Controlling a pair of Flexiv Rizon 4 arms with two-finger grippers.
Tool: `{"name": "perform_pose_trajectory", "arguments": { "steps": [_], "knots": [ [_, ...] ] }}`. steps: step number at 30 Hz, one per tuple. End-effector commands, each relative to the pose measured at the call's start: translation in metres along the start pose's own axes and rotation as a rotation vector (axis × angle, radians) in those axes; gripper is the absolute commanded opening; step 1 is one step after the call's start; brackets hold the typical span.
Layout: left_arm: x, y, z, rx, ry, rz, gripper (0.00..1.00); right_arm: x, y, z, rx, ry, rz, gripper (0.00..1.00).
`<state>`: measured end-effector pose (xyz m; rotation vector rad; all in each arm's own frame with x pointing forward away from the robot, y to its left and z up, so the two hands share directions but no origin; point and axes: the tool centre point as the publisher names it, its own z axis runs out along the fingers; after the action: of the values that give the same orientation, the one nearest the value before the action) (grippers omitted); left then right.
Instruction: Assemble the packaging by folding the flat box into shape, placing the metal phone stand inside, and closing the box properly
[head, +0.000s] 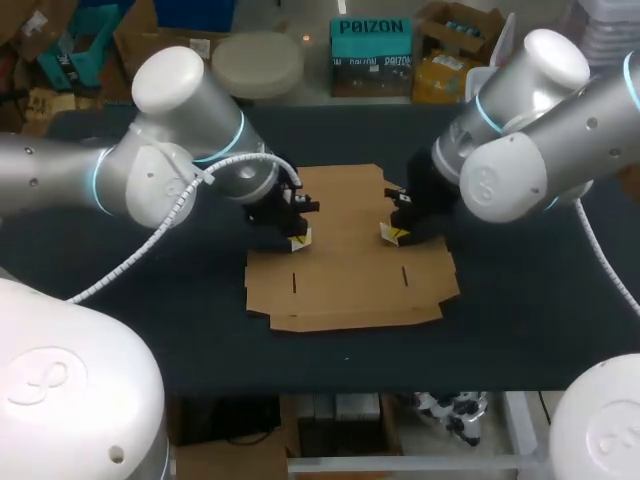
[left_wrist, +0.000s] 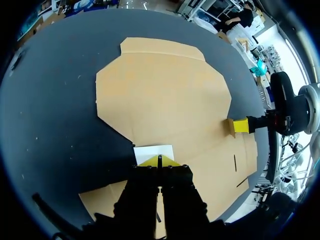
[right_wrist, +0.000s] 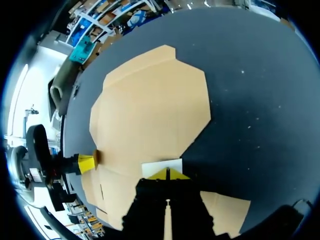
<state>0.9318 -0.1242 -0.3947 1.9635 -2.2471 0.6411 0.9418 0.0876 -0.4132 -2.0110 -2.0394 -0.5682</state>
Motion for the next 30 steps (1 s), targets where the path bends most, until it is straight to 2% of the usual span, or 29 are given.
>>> {"name": "perform_pose_trajectory", "arguments": {
  "steps": [1, 21, 30],
  "knots": [
    [0.004, -0.001, 0.005, -0.002, -0.056, -0.002, 0.0, 0.002, -0.001, 0.004, -0.014, -0.028, 0.006, 0.0],
    [-0.002, 0.001, 0.023, -0.007, -0.12, -0.054, 0.0, 0.003, -0.002, 0.027, 0.004, -0.099, 0.018, 0.0],
    [-0.003, 0.004, 0.018, -0.004, -0.146, -0.07, 0.0, -0.002, -0.005, 0.021, 0.001, -0.093, 0.038, 0.0]
  ]
}}
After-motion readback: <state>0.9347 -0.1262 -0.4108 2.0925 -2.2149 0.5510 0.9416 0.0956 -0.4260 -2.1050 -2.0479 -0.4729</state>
